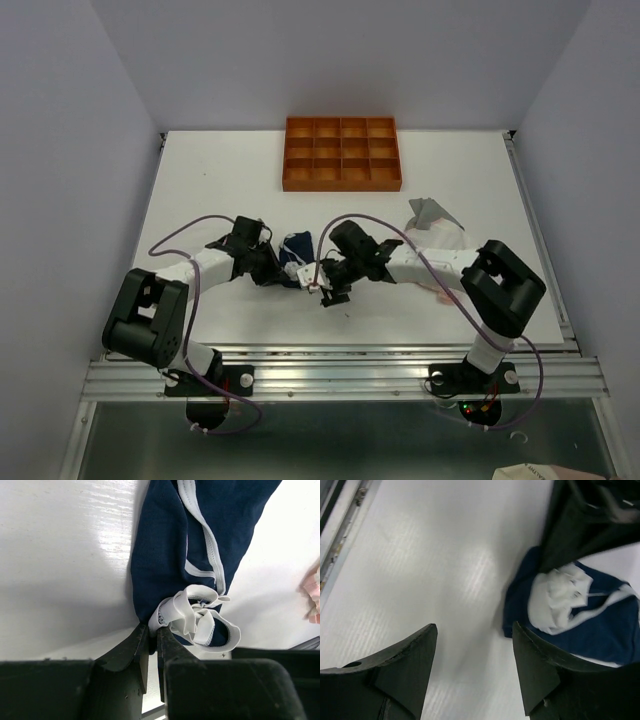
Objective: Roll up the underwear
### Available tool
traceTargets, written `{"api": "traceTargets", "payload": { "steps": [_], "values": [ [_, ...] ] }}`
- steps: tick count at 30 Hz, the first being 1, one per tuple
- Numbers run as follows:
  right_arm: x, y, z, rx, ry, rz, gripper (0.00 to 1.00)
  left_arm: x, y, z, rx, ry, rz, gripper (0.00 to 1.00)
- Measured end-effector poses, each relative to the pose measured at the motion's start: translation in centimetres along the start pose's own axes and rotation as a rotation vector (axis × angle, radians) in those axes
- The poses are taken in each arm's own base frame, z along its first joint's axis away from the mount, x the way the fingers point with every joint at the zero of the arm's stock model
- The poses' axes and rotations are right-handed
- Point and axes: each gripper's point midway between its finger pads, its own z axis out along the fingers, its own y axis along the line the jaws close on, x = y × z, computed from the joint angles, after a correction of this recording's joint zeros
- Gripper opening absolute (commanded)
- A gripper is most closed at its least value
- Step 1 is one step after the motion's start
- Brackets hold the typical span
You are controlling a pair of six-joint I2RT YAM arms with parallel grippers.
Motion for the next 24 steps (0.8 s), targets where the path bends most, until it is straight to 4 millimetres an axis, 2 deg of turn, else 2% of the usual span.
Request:
{"api": "traceTargets", "payload": {
  "steps": [5,7,18,24],
  "values": [
    [0.4,3.7,2.0,-0.075,0.048,-0.108,0.67,0.2,0.0,-0.1,-0.01,0.017,0.003,0.0],
    [0.4,4.2,2.3,-0.081,0.057,-0.131,0.67,0.4,0.2,-0.2,-0.016,0.027,0.003,0.0],
    [-1.3,1.5,2.3,0.024,0.027,-0.236,0.65,0.6,-0.1,0.0,-0.009,0.062,0.021,0.0],
    [-0.8,1.2,2.8,0.035,0.04,-0.251,0.63,0.8,-0.2,0.1,-0.003,0.079,0.028,0.0]
  ]
}}
